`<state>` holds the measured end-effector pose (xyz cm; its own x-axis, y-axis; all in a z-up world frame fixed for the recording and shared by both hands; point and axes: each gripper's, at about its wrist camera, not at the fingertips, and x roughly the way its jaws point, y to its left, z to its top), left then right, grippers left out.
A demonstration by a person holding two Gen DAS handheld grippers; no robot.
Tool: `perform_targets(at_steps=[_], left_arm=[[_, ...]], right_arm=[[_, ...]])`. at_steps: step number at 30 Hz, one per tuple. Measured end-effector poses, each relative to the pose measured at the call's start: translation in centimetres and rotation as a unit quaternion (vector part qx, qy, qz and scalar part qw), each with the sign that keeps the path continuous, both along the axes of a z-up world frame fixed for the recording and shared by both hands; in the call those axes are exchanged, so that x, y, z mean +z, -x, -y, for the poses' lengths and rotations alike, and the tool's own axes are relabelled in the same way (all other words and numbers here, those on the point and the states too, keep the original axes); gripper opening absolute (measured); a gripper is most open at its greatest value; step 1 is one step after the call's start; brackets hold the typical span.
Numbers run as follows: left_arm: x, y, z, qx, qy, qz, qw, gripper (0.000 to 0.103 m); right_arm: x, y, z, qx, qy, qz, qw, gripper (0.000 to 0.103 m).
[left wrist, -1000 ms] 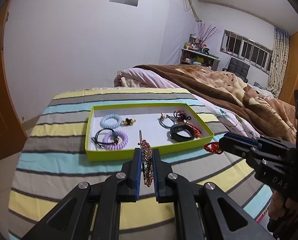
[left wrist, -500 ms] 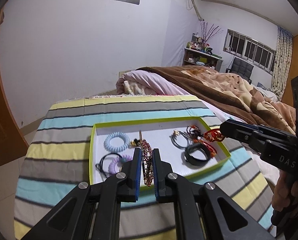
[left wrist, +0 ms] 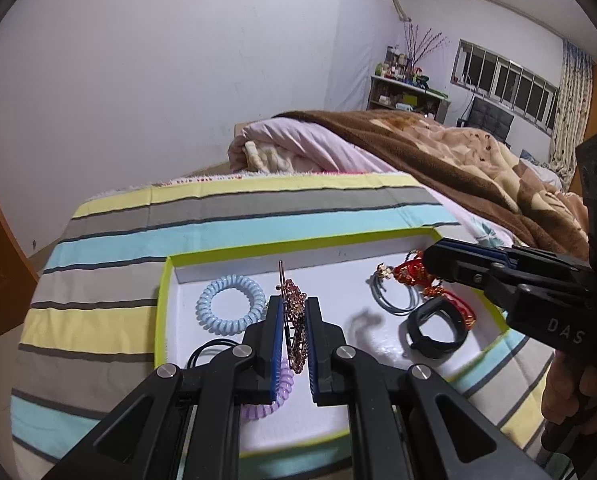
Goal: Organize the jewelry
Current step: 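Carry the pink clip into the green box with left tool while right carries the red-gold cord there, then open both tools to release the pink clip and red-gold cord in the box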
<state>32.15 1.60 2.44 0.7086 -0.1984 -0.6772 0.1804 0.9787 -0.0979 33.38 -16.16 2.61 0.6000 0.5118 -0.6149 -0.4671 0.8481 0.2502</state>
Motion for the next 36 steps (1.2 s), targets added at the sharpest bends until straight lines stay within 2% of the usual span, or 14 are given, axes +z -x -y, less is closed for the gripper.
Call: perform_targets(at_steps=[9, 16, 23, 25, 27, 36], left_arm=[[-2.5, -1.7, 0.6, -0.008, 0.0, -0.027, 0.9996, 0.01], [-3.2, -2.0, 0.6, -0.005, -0.002, -0.031, 0.9995, 0.011], [-3.1, -1.5, 1.1, -0.012, -0.007, -0.028, 0.9995, 0.012], [-3.0, -1.3, 1.1, -0.012, -0.006, -0.028, 0.9995, 0.013], [-2.9, -1.0, 0.9, -0.012, 0.0, -0.026, 0.9996, 0.02], [-1.2, 2.5, 0.7, -0.009, 0.007, 0.002, 0.9999, 0.021]], right_arm=[[-3.1, -2.2, -0.1, 0.001, 0.016, -0.036, 0.999, 0.016], [-4.0, -2.4, 0.2, -0.001, 0.024, -0.048, 0.999, 0.016], [-4.1, -1.9, -0.2, 0.006, 0.043, -0.044, 0.998, 0.019], [-4.0, -1.5, -0.3, 0.008, 0.046, -0.039, 0.998, 0.025], [-3.8, -1.2, -0.2, 0.007, 0.047, -0.035, 0.998, 0.028], [-2.0, 2.3, 1.2, -0.007, 0.048, -0.009, 0.999, 0.029]])
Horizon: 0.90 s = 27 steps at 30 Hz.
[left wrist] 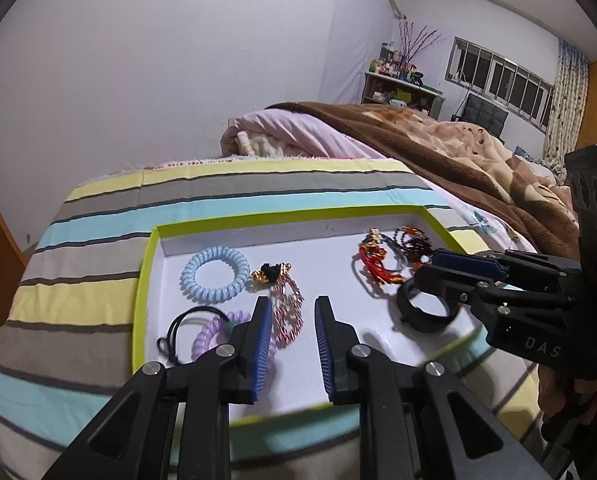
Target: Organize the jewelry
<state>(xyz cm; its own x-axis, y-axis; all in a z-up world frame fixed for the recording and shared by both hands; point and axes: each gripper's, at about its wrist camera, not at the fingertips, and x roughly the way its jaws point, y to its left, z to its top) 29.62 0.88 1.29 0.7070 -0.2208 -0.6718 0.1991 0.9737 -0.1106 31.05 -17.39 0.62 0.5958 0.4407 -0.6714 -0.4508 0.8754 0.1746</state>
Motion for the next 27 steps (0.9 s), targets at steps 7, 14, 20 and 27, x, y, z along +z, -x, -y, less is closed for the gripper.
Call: perform_targets(at_steps=[7, 14, 20, 27], left_arm=[[1.3, 4.5, 0.3, 0.007, -0.007, 0.022, 0.9997, 0.021], [1.7, 9.1, 0.6, 0.02, -0.009, 0.029, 0.9993, 0.021], [1.6, 13.2, 0.6, 0.035, -0.015, 0.036, 0.9986, 0.021], [0.9, 17.3, 0.6, 0.052, -0.027, 0.041, 0.9974, 0.021]], right_arm=[[0.8, 4.4, 1.0, -0.012, -0.006, 0.014, 1.0, 0.029], [1.4, 9.0, 1.7, -0.022, -0.009, 0.029, 0.999, 0.029], [1.3, 13.1, 2.0, -0.033, -0.013, 0.035, 0.999, 0.029], [1.1, 17.4, 2.1, -0.042, 0.002, 0.051, 0.998, 0.029]])
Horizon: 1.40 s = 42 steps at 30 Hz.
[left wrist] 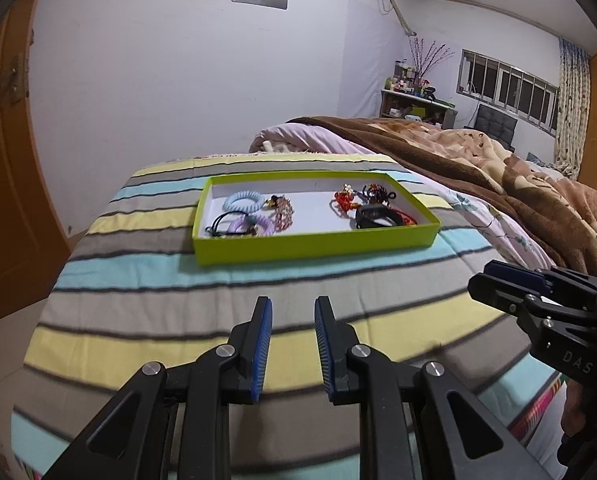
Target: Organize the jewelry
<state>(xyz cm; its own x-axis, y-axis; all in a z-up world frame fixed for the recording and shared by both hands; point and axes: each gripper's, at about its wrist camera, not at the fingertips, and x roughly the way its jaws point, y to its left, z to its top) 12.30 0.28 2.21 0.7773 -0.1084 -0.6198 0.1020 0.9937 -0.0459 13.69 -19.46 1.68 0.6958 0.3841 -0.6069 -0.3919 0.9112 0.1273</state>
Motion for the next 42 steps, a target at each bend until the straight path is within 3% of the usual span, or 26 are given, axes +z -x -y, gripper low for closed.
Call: perform_targets(at_steps=[13, 42], left_arm=[[-0.9, 4.0, 0.5, 0.015, -0.01, 0.0, 0.9998, 0.021], [-0.6, 4.2, 0.3, 0.031, -0.015, 0.02, 0.9992, 0.021]], right_arm=[[-0.3, 3.7, 0.0, -0.007, 0.009, 0.012, 1.0, 0.029], [-0.3, 4.3, -0.3, -0.012, 0.016, 0.03, 0.999, 0.029]])
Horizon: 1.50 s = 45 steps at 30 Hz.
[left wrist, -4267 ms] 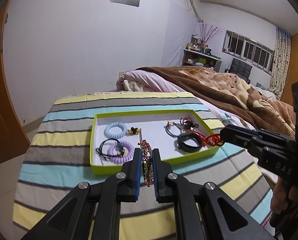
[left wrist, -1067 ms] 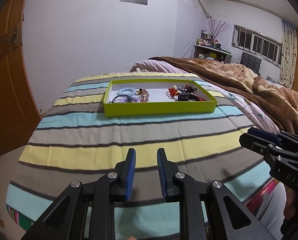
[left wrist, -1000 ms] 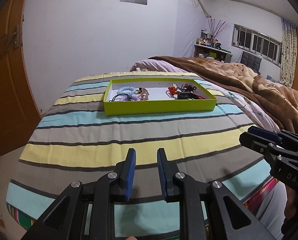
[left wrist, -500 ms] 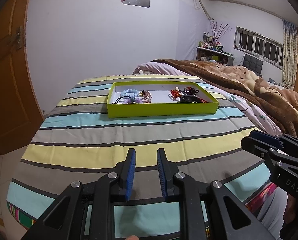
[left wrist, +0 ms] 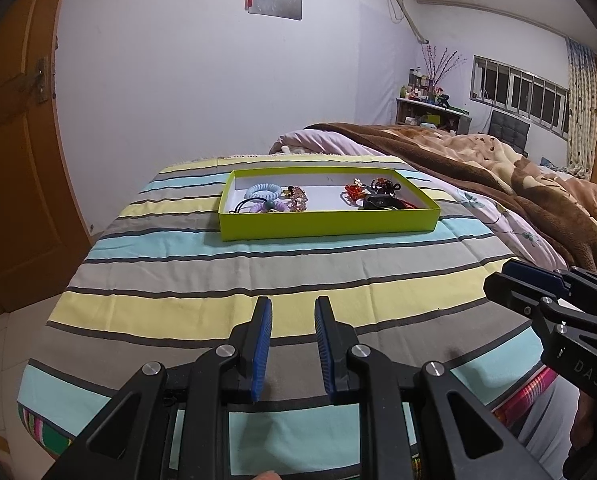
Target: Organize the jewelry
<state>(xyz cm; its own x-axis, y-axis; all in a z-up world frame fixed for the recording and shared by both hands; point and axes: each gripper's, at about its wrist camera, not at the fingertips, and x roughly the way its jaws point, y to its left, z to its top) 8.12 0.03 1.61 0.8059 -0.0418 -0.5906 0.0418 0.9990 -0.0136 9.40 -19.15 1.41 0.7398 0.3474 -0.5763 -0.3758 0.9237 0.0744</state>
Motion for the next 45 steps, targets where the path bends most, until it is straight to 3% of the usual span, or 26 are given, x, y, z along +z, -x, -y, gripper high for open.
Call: perform_targets(at_steps=[45], left_arm=[[-0.61, 0.11, -0.08, 0.008, -0.004, 0.011, 0.9999, 0.021]], right_arm=[[-0.13, 0.4, 0.15, -0.007, -0.002, 0.011, 1.0, 0.029]])
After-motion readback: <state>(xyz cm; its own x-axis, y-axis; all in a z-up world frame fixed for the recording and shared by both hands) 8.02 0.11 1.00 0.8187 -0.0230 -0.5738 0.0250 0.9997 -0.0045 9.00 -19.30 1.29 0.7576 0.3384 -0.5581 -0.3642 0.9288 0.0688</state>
